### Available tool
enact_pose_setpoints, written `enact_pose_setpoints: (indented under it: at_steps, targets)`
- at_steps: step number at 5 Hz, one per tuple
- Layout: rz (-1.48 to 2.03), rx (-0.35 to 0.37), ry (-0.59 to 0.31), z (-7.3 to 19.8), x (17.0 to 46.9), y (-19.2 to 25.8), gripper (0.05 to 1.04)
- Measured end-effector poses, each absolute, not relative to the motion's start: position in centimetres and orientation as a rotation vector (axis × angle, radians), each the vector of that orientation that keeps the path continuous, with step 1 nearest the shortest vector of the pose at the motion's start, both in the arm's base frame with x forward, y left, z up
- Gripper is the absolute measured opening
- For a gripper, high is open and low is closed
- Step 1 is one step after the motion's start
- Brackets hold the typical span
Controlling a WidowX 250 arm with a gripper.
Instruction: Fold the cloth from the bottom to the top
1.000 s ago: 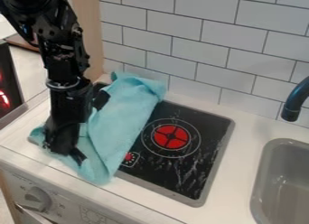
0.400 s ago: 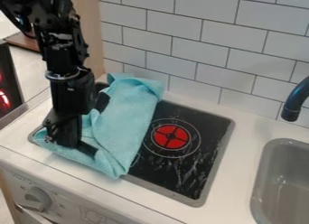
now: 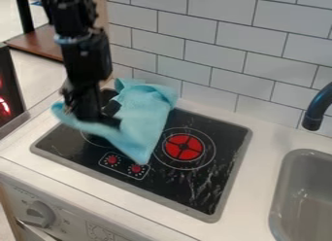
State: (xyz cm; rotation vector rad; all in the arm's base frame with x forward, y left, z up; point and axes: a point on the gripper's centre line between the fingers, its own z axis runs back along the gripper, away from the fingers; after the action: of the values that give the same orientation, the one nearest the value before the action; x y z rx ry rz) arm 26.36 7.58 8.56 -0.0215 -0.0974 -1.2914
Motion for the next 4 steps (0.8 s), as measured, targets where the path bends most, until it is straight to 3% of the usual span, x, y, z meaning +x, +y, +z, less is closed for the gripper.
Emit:
enact_pose_setpoints:
  at_steps: [2,4]
  targets:
    - [-1.098,-0.043,-0.153,10.0,32.5,8.8,0.05]
    - [-1.003,-0.017,-0.174,7.0,36.3,10.0,0.05]
